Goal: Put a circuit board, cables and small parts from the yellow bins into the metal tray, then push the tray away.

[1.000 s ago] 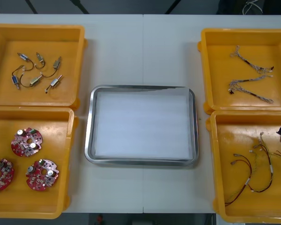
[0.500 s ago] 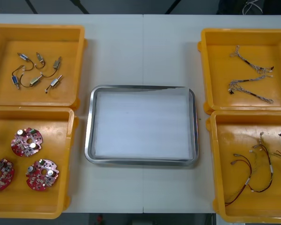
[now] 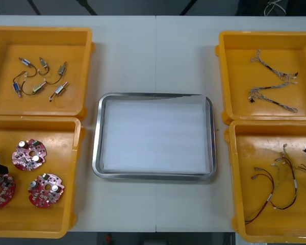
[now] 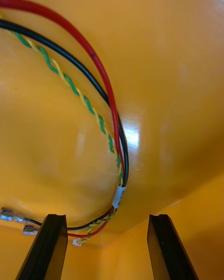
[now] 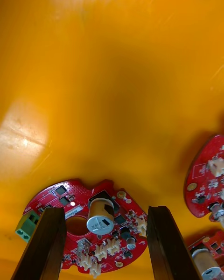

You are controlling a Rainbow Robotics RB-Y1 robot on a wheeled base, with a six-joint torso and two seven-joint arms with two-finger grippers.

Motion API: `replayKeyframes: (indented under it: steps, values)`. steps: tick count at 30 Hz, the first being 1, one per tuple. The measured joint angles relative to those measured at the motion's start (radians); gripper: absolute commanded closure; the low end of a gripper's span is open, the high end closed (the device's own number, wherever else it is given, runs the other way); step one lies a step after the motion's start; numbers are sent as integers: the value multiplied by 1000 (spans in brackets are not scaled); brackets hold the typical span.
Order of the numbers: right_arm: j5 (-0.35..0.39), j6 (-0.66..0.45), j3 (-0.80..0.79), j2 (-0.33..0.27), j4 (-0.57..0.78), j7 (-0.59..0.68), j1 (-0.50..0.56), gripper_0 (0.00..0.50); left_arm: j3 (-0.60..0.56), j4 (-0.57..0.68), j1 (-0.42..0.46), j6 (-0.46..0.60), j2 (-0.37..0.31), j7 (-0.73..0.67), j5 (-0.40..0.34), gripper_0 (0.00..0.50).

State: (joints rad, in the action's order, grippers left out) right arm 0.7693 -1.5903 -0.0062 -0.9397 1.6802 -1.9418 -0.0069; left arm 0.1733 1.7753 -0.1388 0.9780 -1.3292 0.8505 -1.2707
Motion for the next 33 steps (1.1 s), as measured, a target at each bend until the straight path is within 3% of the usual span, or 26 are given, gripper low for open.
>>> replayKeyframes:
  steps: [22, 25, 26, 27, 29, 33]
  values:
    - [-4, 21, 3, 0, 0, 0, 0, 0, 35, 1, 0, -2, 0, -1, 0, 9]
    - [-7, 28, 11, 0, 0, 0, 0, 0, 35, 3, 0, -2, 0, -1, -1, 80]
    - [-9, 31, 14, 0, 0, 0, 0, 0, 35, 3, 0, -2, 0, -1, -1, 137]
    - [-9, 31, 16, 0, 0, 0, 0, 0, 35, 4, 0, -2, 0, -1, -1, 235]
    - [-11, 32, 21, 0, 0, 0, 0, 0, 36, 6, 0, -2, 0, -1, -1, 352]
    - [-16, 38, 33, 0, 0, 0, 0, 0, 36, 7, 0, -2, 0, -1, -1, 402]
